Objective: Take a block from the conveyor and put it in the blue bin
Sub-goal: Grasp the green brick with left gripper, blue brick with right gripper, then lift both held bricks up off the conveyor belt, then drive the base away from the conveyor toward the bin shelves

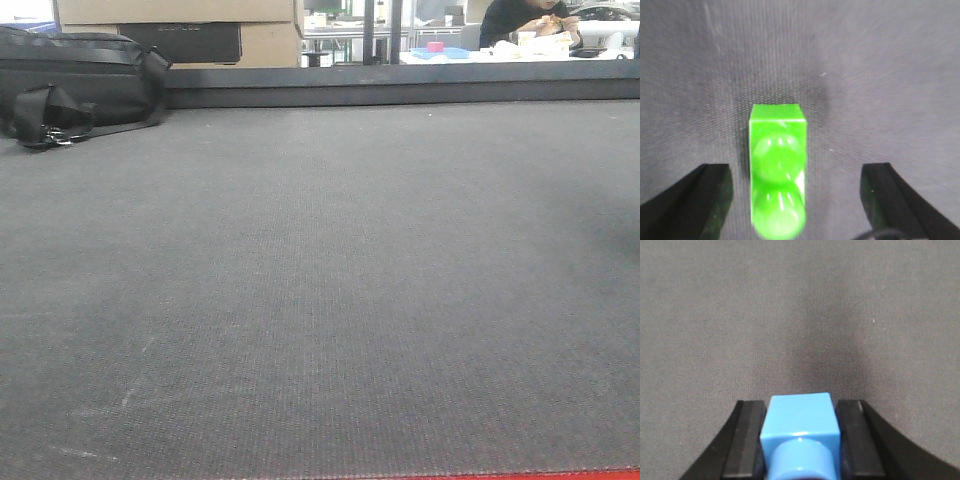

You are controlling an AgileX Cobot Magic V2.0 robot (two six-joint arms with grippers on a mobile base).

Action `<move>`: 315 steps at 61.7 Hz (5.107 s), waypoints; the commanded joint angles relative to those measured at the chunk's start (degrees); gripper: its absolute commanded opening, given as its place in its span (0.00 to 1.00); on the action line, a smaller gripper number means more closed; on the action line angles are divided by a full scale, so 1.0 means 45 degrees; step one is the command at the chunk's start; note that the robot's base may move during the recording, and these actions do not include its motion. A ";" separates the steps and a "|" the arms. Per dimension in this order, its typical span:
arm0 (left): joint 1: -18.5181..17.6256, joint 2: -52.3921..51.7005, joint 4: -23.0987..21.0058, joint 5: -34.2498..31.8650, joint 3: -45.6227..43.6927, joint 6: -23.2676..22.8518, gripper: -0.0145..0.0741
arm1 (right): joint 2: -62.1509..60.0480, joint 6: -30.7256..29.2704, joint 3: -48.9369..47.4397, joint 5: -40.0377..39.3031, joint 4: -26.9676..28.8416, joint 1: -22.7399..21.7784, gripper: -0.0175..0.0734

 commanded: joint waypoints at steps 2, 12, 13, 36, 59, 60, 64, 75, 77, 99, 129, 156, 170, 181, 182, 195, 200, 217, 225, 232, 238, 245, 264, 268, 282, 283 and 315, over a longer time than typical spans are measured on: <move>-0.0060 0.0348 0.0236 -0.0440 0.0272 0.0054 0.63 | -0.0005 -0.0007 0.0009 -0.0100 0.0040 0.0021 0.01; -0.0060 0.0791 0.0352 -0.1001 0.0486 0.0054 0.59 | -0.0005 -0.0007 0.0009 -0.0100 0.0040 0.0021 0.01; -0.0060 0.0816 0.0352 -0.1039 0.0486 0.0054 0.59 | -0.0005 -0.0007 0.0009 -0.0100 0.0040 0.0021 0.01; -0.0060 0.0841 0.0383 -0.0560 0.0486 0.0110 0.14 | -0.0005 -0.0007 0.0009 -0.0316 0.0040 0.0021 0.01; -0.0060 -0.0881 0.0182 -0.0634 0.0233 0.0110 0.04 | -0.0697 -0.0007 -0.0188 -0.1069 0.0154 0.0021 0.01; -0.0060 -0.1051 0.0142 -0.0720 0.0233 0.0110 0.04 | -0.0766 -0.0007 -0.0188 -0.1105 0.0154 0.0021 0.01; -0.0060 -0.1932 -0.0436 -0.1298 0.0422 0.0110 0.04 | -0.1131 -0.0007 -0.0043 -0.1329 0.0154 0.0021 0.01; -0.0066 -0.4650 -0.2051 -0.5046 0.2086 0.0789 0.04 | -0.2258 -0.0007 0.1408 -0.2814 0.0154 0.0021 0.01; -0.0066 -0.5126 -0.2231 -0.5723 0.2624 0.0807 0.04 | -0.2556 -0.0088 0.1775 -0.3174 0.0154 0.0021 0.01; -0.0066 -1.1311 -0.2424 -1.1798 0.8500 0.0807 0.04 | -0.5798 -0.0208 0.6738 -0.7773 -0.0157 0.0021 0.01; -0.0036 -1.7329 -0.2400 -1.2671 1.0613 0.0807 0.04 | -0.6727 -0.0208 0.7229 -1.0324 -0.1057 0.0021 0.01; -0.0036 -1.8895 -0.2424 -1.1534 1.0623 0.0807 0.04 | -1.0706 -0.0208 0.7229 -0.8181 -0.1057 0.0021 0.01; -0.0036 -1.8895 -0.2424 -1.1534 1.0623 0.0807 0.04 | -1.1582 -0.0208 0.7229 -0.8339 -0.1057 0.0021 0.01; -0.0036 -1.8895 -0.2424 -1.1534 1.0623 0.0807 0.04 | -1.1612 -0.0208 0.7229 -0.8367 -0.1057 0.0021 0.01; -0.0036 -1.8895 -0.2424 -1.1534 1.0623 0.0807 0.04 | -1.1612 -0.0208 0.7229 -0.8367 -0.1057 0.0021 0.01; -0.0036 -1.8895 -0.2424 -1.1534 1.0623 0.0807 0.04 | -1.1612 -0.0208 0.7229 -0.8367 -0.1057 0.0021 0.01; -0.0036 -1.8895 -0.2424 -1.1534 1.0623 0.0807 0.04 | -1.1612 -0.0208 0.7229 -0.8367 -0.1057 0.0021 0.01; -0.0578 -1.9662 -0.2424 -1.1536 1.0623 0.0807 0.04 | -1.1612 -0.0208 0.7229 -0.8367 -0.1057 0.0021 0.01; -0.1036 -1.9828 -0.2424 -1.1536 1.0623 0.0807 0.04 | -1.1612 -0.0208 0.7229 -0.8367 -0.1057 0.0021 0.01; -0.1850 -1.9864 -0.2424 -1.1536 1.0623 0.0807 0.04 | -1.1612 -0.0208 0.7229 -0.8367 -0.1057 0.0021 0.01; -0.2106 -1.9864 -0.2424 -1.1536 1.0623 0.0807 0.04 | -1.1612 -0.0208 0.7229 -0.8367 -0.1057 0.0021 0.01; -0.2111 -1.9864 -0.2424 -1.1536 1.0623 0.0807 0.04 | -1.1612 -0.0208 0.7229 -0.8367 -0.1057 0.0021 0.01; -0.2111 -1.9864 -0.2424 -1.1536 1.0623 0.0807 0.04 | -1.1612 -0.0208 0.7229 -0.8367 -0.1057 0.0021 0.01; -0.2111 -1.9864 -0.2424 -1.1536 1.0623 0.0807 0.04 | -1.1612 -0.0208 0.7229 -0.8367 -0.1057 0.0021 0.01; -0.2111 -1.9864 -0.2424 -1.1536 1.0623 0.0807 0.04 | -1.1612 -0.0208 0.7229 -0.8367 -0.1057 0.0021 0.01; -0.2111 -1.9864 -0.2424 -1.1536 1.0623 0.0807 0.04 | -1.1612 -0.0208 0.7229 -0.8367 -0.1057 0.0021 0.01; -0.2110 -2.0125 -0.2424 -1.1536 1.0623 0.0807 0.04 | -1.1612 -0.0208 0.7229 -0.8367 -0.1057 0.0021 0.01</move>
